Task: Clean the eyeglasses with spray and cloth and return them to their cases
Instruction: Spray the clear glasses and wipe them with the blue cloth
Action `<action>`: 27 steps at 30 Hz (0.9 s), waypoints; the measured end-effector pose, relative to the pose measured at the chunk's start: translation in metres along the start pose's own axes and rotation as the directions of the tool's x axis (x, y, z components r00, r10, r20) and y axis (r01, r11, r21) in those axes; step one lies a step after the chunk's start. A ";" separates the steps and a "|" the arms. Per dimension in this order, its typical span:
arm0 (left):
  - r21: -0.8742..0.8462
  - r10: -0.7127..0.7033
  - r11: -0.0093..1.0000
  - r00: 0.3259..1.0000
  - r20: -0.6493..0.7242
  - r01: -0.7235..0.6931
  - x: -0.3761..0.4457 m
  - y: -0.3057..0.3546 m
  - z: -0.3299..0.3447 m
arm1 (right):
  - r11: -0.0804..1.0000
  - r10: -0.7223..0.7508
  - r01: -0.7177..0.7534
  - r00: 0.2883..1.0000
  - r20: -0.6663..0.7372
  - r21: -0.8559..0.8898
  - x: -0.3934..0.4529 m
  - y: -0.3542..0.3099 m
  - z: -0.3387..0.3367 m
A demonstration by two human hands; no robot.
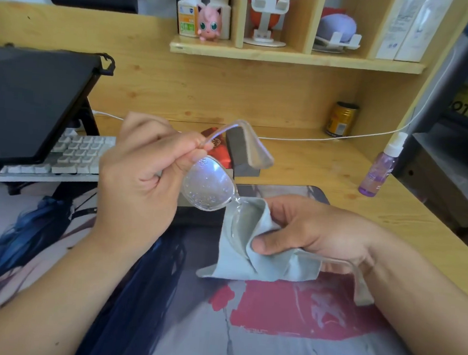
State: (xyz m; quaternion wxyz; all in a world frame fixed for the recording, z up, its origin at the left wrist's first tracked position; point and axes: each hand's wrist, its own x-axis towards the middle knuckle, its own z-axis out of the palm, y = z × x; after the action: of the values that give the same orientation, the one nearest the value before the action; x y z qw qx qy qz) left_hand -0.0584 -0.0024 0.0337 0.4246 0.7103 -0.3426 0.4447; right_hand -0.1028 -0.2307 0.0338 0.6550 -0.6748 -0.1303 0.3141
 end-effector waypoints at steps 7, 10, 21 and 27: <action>0.050 0.027 0.998 1.000 0.004 -0.027 0.002 0.002 -0.001 | 0.992 0.087 -0.105 0.967 -0.239 -0.065 0.002 0.001 -0.003; 0.050 0.043 0.998 0.999 0.019 -0.044 0.002 0.002 0.000 | 0.993 0.098 -0.109 0.980 -0.175 -0.055 0.000 0.001 -0.003; 0.043 0.085 0.995 0.994 0.062 -0.088 0.003 0.004 0.003 | 0.984 0.100 -0.113 0.990 -0.097 -0.137 -0.004 -0.002 0.009; 0.041 -0.004 0.999 0.998 0.063 0.002 0.003 0.000 -0.003 | 0.993 0.117 -0.119 0.992 -0.043 -0.026 -0.007 -0.008 0.003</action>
State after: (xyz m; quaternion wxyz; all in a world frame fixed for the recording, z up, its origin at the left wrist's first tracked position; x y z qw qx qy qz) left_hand -0.0586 -0.0001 0.0378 0.3997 0.7331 -0.3457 0.4281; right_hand -0.1087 -0.2314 0.0435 0.6283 -0.6969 -0.0809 0.3363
